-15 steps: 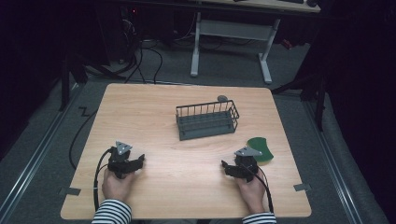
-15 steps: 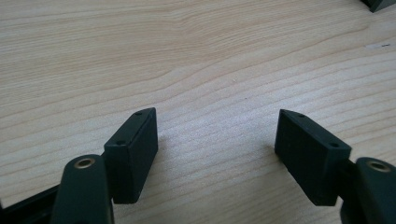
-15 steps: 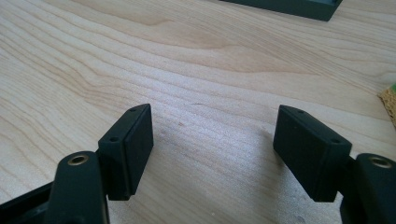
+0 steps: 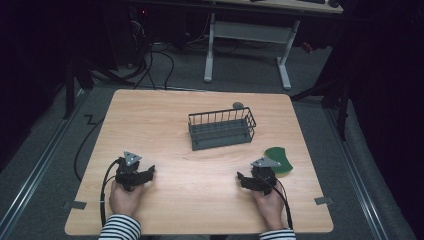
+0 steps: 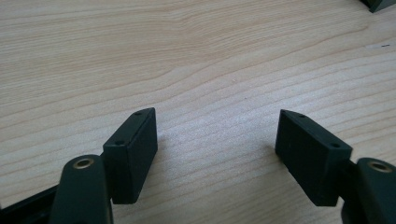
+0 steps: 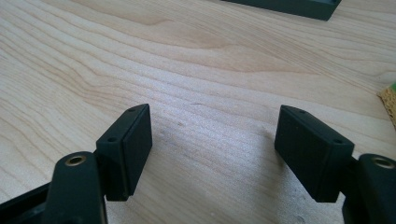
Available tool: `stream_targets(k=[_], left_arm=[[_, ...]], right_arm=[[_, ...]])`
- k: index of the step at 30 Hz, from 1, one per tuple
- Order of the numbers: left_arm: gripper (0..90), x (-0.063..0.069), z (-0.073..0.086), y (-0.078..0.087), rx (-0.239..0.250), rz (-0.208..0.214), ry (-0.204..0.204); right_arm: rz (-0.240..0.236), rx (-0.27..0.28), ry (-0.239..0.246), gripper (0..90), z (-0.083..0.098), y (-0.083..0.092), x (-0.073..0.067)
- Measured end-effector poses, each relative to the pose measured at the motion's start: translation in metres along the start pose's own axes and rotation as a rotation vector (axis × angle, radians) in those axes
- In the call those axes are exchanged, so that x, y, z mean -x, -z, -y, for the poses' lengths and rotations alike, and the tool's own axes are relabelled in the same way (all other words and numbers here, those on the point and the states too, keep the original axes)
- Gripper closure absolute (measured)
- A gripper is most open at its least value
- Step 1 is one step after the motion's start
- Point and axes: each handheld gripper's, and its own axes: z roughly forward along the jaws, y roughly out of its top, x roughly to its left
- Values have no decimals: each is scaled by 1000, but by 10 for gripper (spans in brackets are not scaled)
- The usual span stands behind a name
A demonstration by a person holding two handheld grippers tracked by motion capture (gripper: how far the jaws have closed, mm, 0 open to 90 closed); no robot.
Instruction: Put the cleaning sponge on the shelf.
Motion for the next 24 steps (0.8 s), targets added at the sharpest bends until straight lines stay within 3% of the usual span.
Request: stream_targets(k=[18,20,21,24], left_arm=[[313,3,-1,0,-6,-19,19],[321,5,-4,1,-10,8,31],[329,6,-6,2,-5,17,30],[342,15,-13,5,6,42,7]], right_arm=[[4,-3,-8,310,0,1,-1],[11,-33,-18,387,-3,4,1],[9,-34,-23,384,-5,6,4],[8,13,-61,414,-13,19,15]])
